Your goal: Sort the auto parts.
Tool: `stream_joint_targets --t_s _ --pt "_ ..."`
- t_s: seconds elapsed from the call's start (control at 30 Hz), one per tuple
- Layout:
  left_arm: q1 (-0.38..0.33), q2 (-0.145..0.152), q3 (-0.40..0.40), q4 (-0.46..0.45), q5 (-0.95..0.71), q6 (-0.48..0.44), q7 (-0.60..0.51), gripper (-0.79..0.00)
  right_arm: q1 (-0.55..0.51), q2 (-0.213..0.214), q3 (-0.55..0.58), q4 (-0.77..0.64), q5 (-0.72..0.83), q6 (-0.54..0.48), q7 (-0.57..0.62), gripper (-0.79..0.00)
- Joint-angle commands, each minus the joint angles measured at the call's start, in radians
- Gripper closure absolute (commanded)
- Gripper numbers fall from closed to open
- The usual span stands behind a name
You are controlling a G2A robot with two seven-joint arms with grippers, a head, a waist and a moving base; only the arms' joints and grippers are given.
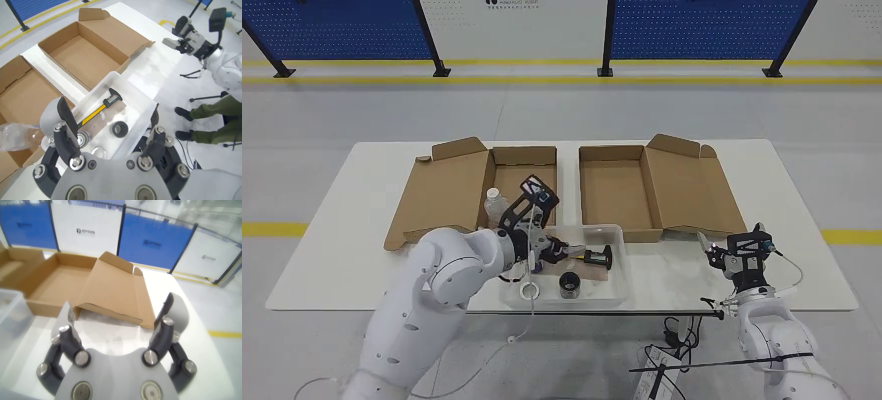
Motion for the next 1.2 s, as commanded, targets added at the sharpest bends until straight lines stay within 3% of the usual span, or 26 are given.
stream_joint_targets --t_s 0.0,0.1,0.63,0.9,1.17 --pt "-0.011 0.002 0.013 0.007 -0.043 -0.028 -0.050 -0.785 0.000 0.000 0.000 0.000 0.000 0.000 0.000 -0.785" --pt "-0.019 0.005 0.021 0.014 -0.082 -0.052 -0.095 -0.785 0.000 0.000 0.000 0.000 0.000 0.000 0.000 -0.785" --pt "-0.012 0.007 0.026 0.022 -0.070 -0.045 -0.066 -0.785 0.000 0.000 0.000 0.000 0.000 0.000 0.000 -0.785" --pt "-0.076 0.000 0.122 0.105 0.013 0.010 -0.117 -0.785 0.000 0.000 0.000 0.000 0.000 0.000 0.000 -0.785" --pt "-0.150 -0.011 0.221 0.214 0.065 -0.014 -0.144 -0.785 0.000 0.000 0.000 0.000 0.000 0.000 0.000 -0.785"
